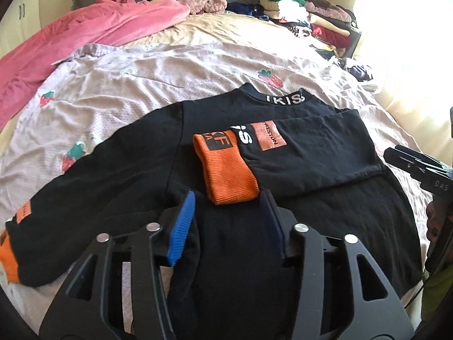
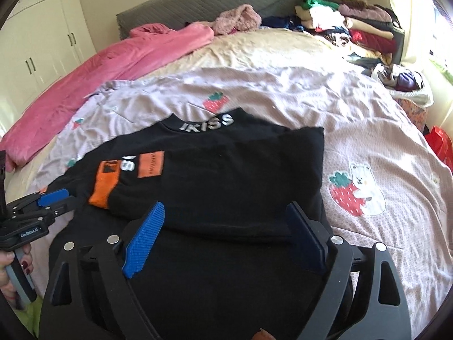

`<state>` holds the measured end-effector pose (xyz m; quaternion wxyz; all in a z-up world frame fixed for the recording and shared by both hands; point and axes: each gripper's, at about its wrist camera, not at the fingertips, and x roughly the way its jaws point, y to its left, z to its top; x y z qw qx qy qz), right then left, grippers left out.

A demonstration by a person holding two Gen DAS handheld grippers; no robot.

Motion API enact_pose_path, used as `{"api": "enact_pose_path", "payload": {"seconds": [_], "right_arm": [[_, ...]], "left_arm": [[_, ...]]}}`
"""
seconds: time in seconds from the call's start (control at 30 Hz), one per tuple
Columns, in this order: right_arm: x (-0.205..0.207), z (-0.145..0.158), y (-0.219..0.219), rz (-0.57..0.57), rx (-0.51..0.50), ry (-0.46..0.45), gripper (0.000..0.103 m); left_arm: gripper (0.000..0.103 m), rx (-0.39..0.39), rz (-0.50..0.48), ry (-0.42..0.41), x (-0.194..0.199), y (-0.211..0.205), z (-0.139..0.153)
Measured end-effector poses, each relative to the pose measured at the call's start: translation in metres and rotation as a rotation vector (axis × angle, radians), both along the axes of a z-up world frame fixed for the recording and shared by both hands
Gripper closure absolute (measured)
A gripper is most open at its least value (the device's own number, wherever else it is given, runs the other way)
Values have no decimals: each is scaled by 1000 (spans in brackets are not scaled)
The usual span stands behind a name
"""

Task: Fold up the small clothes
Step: 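Move the left tool to the other sleeve and close on its orange cuff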

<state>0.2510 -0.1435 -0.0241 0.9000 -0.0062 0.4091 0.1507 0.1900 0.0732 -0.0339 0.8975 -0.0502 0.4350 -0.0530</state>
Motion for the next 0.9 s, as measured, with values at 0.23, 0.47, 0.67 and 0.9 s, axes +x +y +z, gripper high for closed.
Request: {"api": "enact_pose_path", "payload": {"seconds": [0.23, 0.47, 0.67, 0.9], "right_arm": [[-17, 21, 23, 34, -3, -50, 7], [-32, 40, 49, 69, -5, -99, 7], [-40, 52, 72, 103, -4, -124, 7], [-48, 60, 100, 149, -3, -140, 6]], "left_arm": [[40, 1, 33, -50, -19, 16, 16], [29, 9, 53, -92, -38, 29, 31], [29, 36, 73, -127, -53, 44, 41], [29, 45, 108, -139, -66, 66, 44]]}}
